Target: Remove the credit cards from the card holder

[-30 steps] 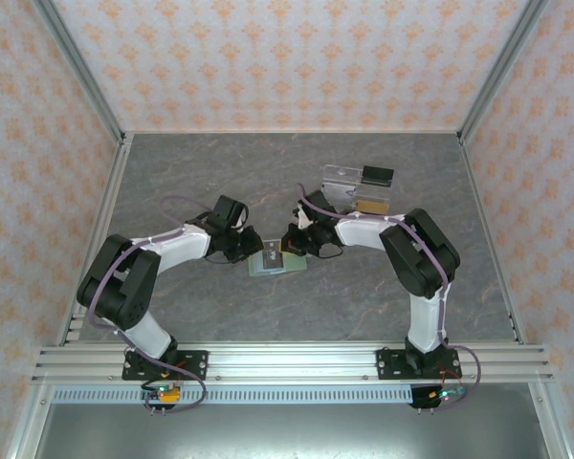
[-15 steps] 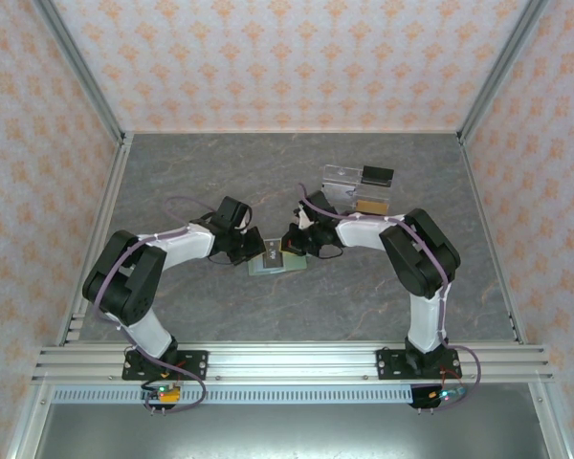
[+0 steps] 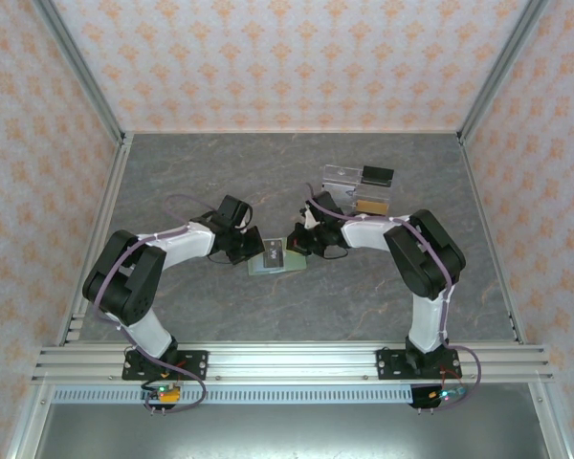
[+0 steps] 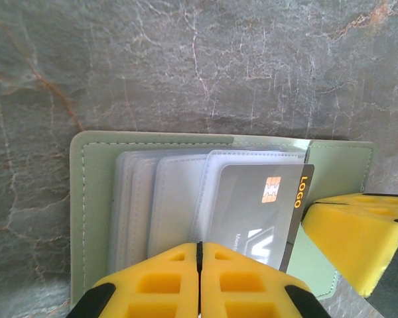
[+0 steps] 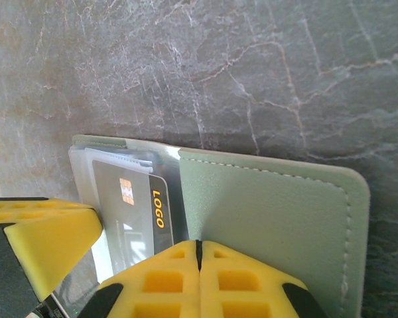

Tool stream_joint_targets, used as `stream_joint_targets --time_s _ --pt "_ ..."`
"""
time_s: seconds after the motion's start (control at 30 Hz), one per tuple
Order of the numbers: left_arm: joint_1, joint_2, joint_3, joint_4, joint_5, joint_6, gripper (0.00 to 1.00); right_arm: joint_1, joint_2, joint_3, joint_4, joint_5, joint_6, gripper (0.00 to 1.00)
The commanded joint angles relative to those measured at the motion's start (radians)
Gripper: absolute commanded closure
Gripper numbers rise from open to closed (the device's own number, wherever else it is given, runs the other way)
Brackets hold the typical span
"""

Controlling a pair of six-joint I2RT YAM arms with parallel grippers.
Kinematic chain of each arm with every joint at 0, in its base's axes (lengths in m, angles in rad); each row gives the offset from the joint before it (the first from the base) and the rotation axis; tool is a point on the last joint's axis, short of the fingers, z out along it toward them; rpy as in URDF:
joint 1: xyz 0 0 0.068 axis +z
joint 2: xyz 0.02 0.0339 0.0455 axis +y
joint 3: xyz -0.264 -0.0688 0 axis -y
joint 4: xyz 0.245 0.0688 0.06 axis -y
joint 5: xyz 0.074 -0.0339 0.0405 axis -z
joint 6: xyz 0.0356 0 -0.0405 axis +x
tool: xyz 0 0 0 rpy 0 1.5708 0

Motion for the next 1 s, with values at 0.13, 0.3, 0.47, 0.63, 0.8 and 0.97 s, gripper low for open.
stream_joint_targets --time_s 0.13,0.3,0.47,0.63,0.8,0.97 --pt "0.008 0.002 0.026 -0.05 -0.026 0.025 0.93 -0.001 -0.025 -0.015 0.069 -0.06 0.034 0.79" --pt "0.009 0.018 0.014 -0.03 -0.015 0.015 0.93 -0.001 0.003 0.003 0.068 -0.075 0.045 0.78" --pt "0.008 0.019 0.004 -0.034 -0.022 0.014 0.94 -0.002 0.031 0.021 0.056 -0.088 0.041 0.77" --pt "0.008 0.025 -0.005 -0.029 -0.023 0.008 0.94 -0.002 0.047 0.033 0.044 -0.092 0.034 0.77" --pt "0.008 0.026 -0.013 -0.021 -0.021 0.003 0.94 -0.002 0.064 0.044 0.05 -0.118 0.034 0.78" --pt "0.008 0.028 -0.019 -0.016 -0.019 0.0 0.95 0.005 0.078 0.058 0.052 -0.136 0.028 0.8"
